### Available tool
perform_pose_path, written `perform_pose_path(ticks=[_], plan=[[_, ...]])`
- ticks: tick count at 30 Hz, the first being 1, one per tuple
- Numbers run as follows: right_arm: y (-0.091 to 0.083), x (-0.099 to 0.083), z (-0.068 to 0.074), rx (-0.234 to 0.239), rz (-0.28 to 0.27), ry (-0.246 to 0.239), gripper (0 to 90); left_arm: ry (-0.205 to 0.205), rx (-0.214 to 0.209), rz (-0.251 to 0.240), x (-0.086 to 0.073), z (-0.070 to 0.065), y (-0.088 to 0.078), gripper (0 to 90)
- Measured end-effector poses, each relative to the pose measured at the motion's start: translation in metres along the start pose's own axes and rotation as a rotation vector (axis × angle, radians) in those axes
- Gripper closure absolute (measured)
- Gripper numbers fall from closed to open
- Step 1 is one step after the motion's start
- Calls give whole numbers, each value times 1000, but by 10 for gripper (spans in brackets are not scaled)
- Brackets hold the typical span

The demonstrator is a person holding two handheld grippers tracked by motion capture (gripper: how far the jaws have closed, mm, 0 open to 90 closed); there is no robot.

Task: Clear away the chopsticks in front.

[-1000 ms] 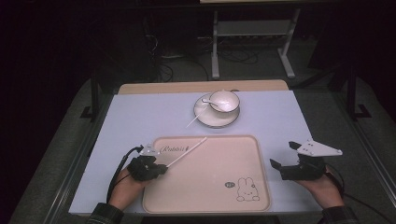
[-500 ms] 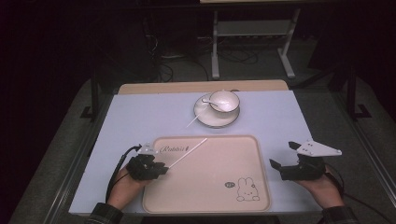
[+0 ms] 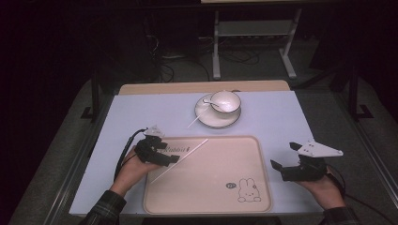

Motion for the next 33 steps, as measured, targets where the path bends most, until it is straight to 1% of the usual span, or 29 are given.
perform_pose_path(ticks=[1,3,4,5,7,8,9,11,12,14,15,16,17,18,19,20,21,22,23,25,26,27,28,29,30,31,32,33], plan=[[0,0,0,0,-1,2,50,15,7,-8,13,2,3,167],[0,0,0,0,0,1,50,24,10,-20,25,4,5,160],[0,0,0,0,0,1,50,24,10,-20,25,4,5,160],[0,0,-1,1,-1,2,50,39,10,-38,38,7,8,160],[0,0,-1,0,-2,3,50,43,15,-60,52,9,12,160],[0,0,-1,0,-2,3,50,43,15,-60,52,9,12,160],[-1,0,-1,0,-3,5,50,48,21,-73,65,13,17,160],[-1,0,-1,0,-4,6,50,61,31,-74,77,17,23,160],[-1,0,-1,0,-4,6,50,61,31,-74,77,17,23,160],[-1,0,-1,2,-4,6,50,62,34,-75,87,21,32,161],[-1,0,-1,3,-4,6,50,66,39,-79,96,26,40,167],[-1,0,-1,3,-5,6,50,66,39,-79,96,26,40,173],[-1,0,-1,3,-5,7,50,67,43,-82,105,30,49,186],[-1,0,-1,4,-7,8,50,67,43,-82,105,30,49,200],[-1,0,-1,4,-8,10,50,83,48,-83,114,31,58,218],[-1,0,-1,4,-8,10,50,83,48,-83,114,31,58,242],[-2,0,-2,4,-9,13,50,95,61,-88,122,32,64,266],[-2,0,-2,4,-9,13,50,95,61,-88,122,32,64,293],[-2,0,-2,6,-9,13,50,111,81,-90,132,35,73,320],[-2,0,-2,7,-10,14,50,111,85,-91,135,36,76,380],[-2,0,-2,7,-10,14,50,104,87,-85,141,39,85,396],[-2,0,-2,8,-10,14,50,92,79,-87,143,40,89,416],[-2,0,-2,8,-10,14,50,92,79,-87,143,40,89,439],[-2,0,-2,8,-13,19,50,95,92,-75,147,43,97,463],[-2,0,-2,8,-13,19,50,95,92,-75,147,43,97,481],[-3,0,-3,6,-15,18,50,89,96,-65,148,46,106,503],[-3,0,-3,6,-15,18,50,89,96,-65,148,46,106,515],[-3,-1,-4,7,-16,20,51,81,107,-58,150,50,114,535]])
Point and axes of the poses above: each handheld gripper's, and its own axes: y roughly forward along the jaws, x roughly out of its top, z roughly to its left, the point moved 9 cm from there along y, roughly forward along the jaws, and after that the axes turned 2 degrees about -y, right-handed, at the moved point
